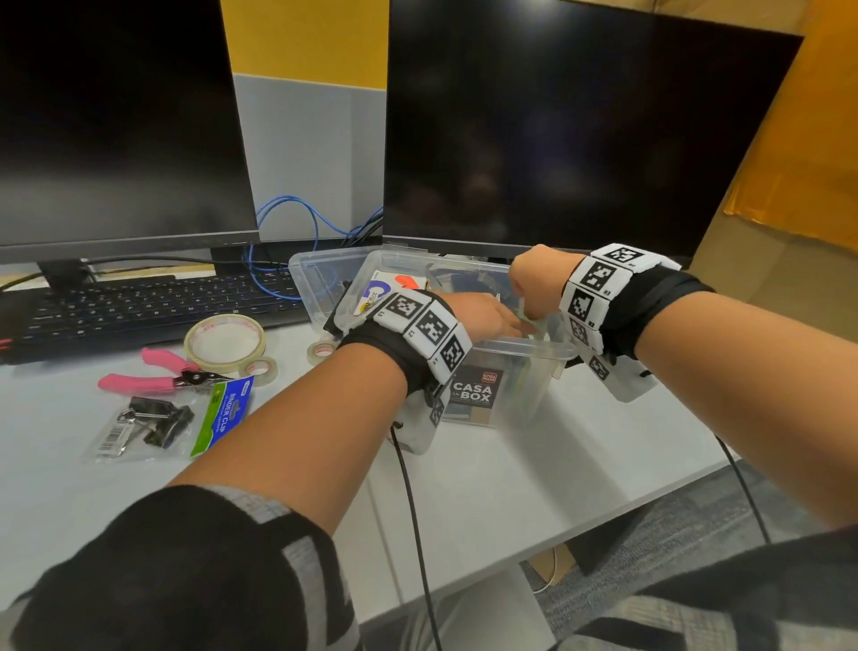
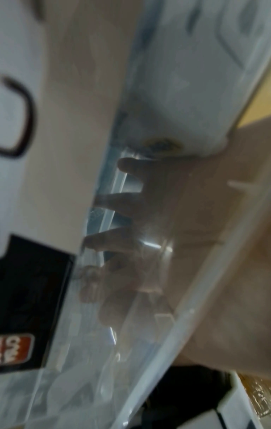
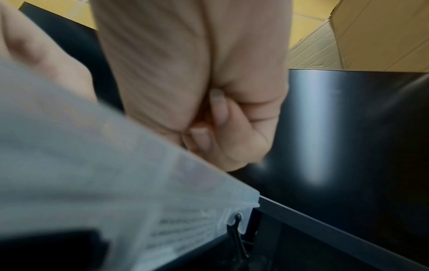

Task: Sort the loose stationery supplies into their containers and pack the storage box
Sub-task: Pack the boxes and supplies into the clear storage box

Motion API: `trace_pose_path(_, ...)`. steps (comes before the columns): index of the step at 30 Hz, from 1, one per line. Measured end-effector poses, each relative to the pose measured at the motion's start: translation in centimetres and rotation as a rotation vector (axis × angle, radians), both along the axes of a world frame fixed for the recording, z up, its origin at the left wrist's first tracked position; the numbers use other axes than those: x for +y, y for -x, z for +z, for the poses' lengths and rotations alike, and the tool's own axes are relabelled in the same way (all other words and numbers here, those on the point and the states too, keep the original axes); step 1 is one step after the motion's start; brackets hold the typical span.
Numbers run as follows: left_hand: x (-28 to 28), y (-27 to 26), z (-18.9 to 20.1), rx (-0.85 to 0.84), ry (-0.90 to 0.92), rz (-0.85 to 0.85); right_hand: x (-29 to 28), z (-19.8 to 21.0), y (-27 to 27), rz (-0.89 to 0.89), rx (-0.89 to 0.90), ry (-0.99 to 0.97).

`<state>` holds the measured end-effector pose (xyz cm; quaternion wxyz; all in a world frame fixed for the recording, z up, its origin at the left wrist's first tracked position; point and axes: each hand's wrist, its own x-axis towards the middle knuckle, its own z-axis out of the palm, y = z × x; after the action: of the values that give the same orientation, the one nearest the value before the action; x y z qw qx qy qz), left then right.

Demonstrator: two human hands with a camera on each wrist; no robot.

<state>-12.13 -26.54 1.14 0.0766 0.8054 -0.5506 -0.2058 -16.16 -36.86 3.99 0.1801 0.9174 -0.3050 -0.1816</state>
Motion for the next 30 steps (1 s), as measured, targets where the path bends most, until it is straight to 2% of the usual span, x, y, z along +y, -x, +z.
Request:
trace_pose_path(5,-0.5,0.1,-0.2,-0.111,-0.041,0.053,0.0,-0.8,0.5,0.066,-0.068,-0.008)
trace_pose_path(10,-0.5,0.2,-0.3,-0.113,-0.011,0.084,-0.7,-1.6,0.2,0.032,-0.044,-0.109)
trace_pose_path(15,-0.7,0.1,-0.4,-0.145,-0.018,0.069,-0.6,-1.5,1.1,0.073,-0.198,-0.089)
trace_pose_path(20,-0.7,-0.2,-0.3,-0.182,-0.046,0.006,-0.6,-2.1,0.9,0.079,-0.122,0.042)
trace_pose_path(24,-0.6,0.0,-0.3,-0.191,-0.026,0.017,-1.6,-1.6,1.0,0.027,-0.057,-0.091)
trace_pose_path(26,-0.8,0.0,-0.4,-0.189,-0.020,0.038,-1.8,-1.5,1.2,0.081,-0.091,-0.102)
trace_pose_path(30,-1.2,-0.2,-0.7,-0.186,-0.041,0.058,-1.3,-2.0,1.3,0.052,-0.207,-0.093)
